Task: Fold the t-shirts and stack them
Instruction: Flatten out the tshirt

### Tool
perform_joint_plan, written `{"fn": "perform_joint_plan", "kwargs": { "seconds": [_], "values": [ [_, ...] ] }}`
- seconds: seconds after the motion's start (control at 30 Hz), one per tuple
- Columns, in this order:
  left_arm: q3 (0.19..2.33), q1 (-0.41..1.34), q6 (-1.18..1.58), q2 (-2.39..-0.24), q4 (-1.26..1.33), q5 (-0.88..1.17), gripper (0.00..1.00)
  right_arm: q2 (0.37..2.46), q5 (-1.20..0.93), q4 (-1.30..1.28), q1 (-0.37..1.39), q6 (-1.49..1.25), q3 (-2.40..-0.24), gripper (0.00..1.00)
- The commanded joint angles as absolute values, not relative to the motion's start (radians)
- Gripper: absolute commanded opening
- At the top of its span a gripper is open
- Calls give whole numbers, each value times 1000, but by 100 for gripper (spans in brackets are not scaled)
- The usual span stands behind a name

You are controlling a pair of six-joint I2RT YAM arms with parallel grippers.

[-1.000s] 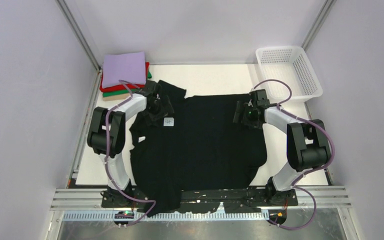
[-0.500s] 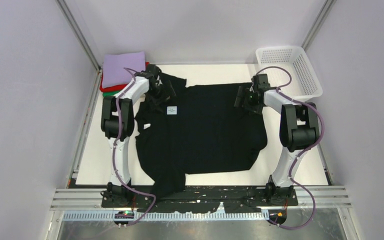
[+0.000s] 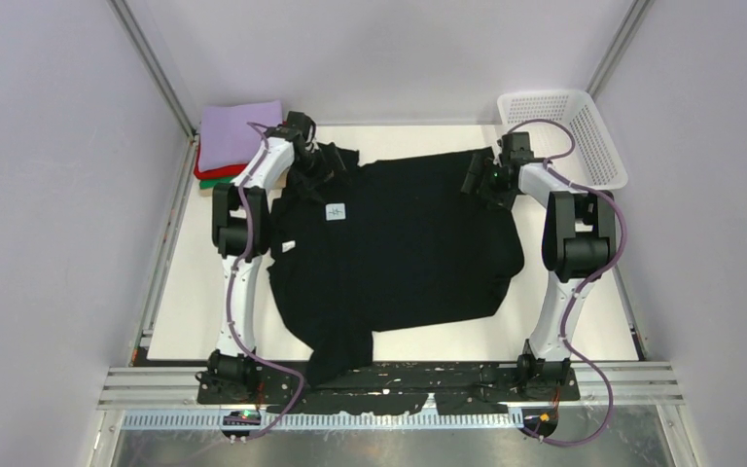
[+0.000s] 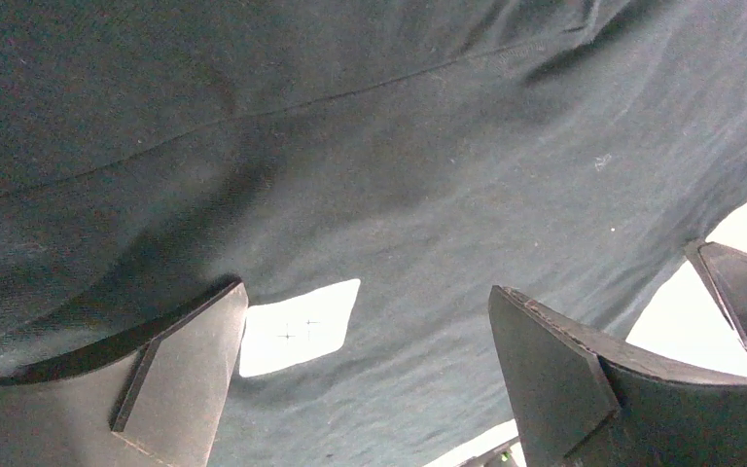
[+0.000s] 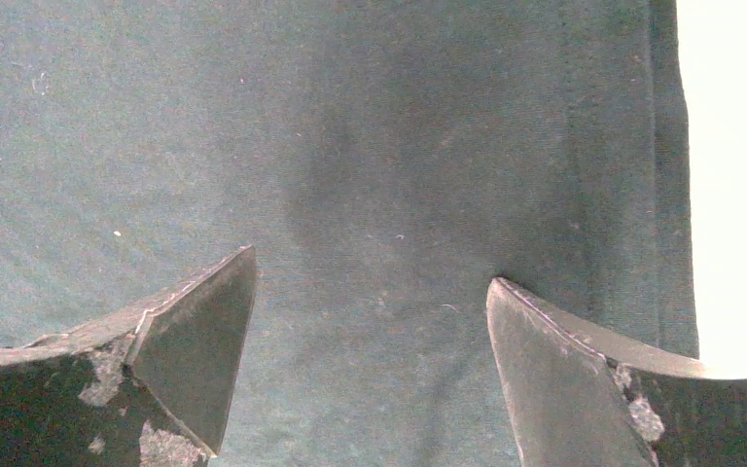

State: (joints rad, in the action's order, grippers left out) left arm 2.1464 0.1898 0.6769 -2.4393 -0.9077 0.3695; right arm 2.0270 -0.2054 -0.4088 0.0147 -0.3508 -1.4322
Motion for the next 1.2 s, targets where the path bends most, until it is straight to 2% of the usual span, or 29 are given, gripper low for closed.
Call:
{"fn": "perform_joint_plan", "kwargs": {
  "seconds": [0.0, 0.33, 0.6, 0.8, 0.93, 1.03, 1.17],
  "values": [
    [2187, 183, 696, -2455, -904, 449, 100, 2014, -162, -402, -39, -367, -1381, 95],
    [2200, 215, 844, -2483, -742, 503, 100, 1947, -184, -343, -81, -376, -1279, 95],
    [2385, 210, 923, -2578, -703, 475, 100, 1882, -199, -361, -39, -276, -1331, 95],
    [2397, 202, 829, -2460, -719, 463, 100, 1726, -170, -391, 34, -247, -1271, 95],
    [2215, 225, 692, -2243, -778, 408, 100, 1606, -125, -424, 116, -268, -1177, 95],
    [1915, 245, 625, -2051, -787, 377, 99, 1525, -118, -449, 172, -310, -1088, 95],
    [1432, 284, 611, -1756, -628, 371, 100, 1403, -117, -444, 303, -359, -913, 95]
  ]
}}
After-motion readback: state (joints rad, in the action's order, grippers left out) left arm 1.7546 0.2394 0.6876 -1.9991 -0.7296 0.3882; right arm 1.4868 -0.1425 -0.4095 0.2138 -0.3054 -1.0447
